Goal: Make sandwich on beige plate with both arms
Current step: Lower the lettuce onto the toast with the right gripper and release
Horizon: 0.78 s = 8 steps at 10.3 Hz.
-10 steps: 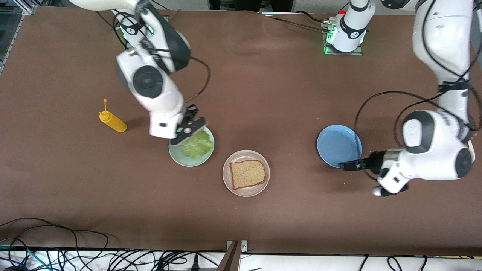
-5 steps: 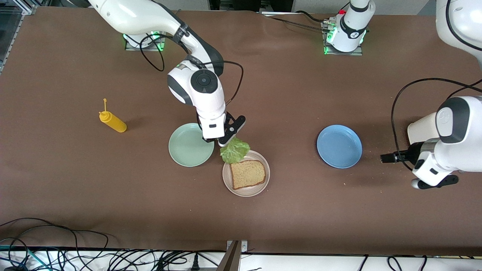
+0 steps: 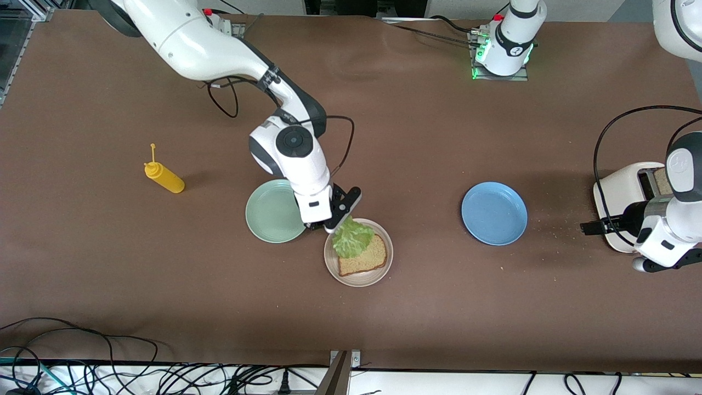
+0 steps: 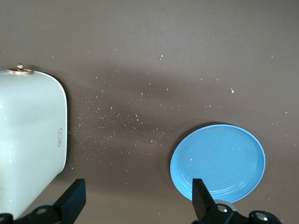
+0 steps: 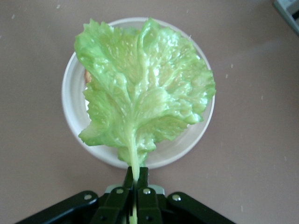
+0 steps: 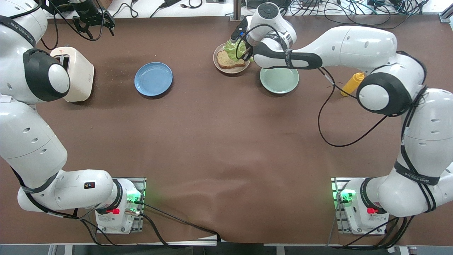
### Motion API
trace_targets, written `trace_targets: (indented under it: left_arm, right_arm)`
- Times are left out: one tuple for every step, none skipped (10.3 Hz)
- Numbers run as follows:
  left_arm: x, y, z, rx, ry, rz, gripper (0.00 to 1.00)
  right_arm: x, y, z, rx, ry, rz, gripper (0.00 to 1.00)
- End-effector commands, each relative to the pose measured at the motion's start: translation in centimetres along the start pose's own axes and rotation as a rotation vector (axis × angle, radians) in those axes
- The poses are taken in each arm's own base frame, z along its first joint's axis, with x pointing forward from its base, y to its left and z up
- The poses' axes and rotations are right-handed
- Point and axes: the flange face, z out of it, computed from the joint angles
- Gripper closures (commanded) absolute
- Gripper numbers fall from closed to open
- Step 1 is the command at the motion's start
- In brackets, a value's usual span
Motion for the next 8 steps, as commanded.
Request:
trace_targets:
  left_arm:
    - [-0.7, -0.2, -3.4, 0.026, 0.053, -0.011, 0.00]
    - [-0.9, 0.0, -3.9, 0.023, 0.050, -0.008, 0.00]
    - [-1.1, -0.1, -3.8, 0.021, 0.028, -0.008, 0.00]
    - [-1.3, 0.2, -3.8, 0.018, 0.015, -0.001, 0.00]
    - [-1.6, 0.5, -3.8, 0.005, -0.001, 0.002, 0.00]
    - [-2.1, -0.2, -5.3, -0.018, 0.017, 0.001, 0.00]
    - [-2.4, -0.7, -6.4, -0.011, 0.037, -0.007, 0.00]
    - [-2.4, -0.8, -6.5, -0.013, 0.040, -0.007, 0.00]
  right_arm:
    - [1.3, 0.2, 3.6, 0.005, 0.100, -0.052, 1.00]
    - [1.5, -0.9, 4.2, 0.009, 0.109, -0.101, 1.00]
    - [1.7, -1.2, 4.4, 0.007, 0.114, -0.141, 1.00]
    - [1.7, -1.1, 4.8, 0.008, 0.120, -0.151, 1.00]
    - [1.8, -1.9, 5.3, 0.008, 0.113, -0.167, 1.00]
    - [1.7, -2.1, 5.7, 0.000, 0.104, -0.175, 1.00]
    - [1.6, -1.9, 5.7, -0.007, 0.099, -0.176, 1.00]
    - [1.4, -1.2, 5.6, -0.009, 0.099, -0.164, 1.00]
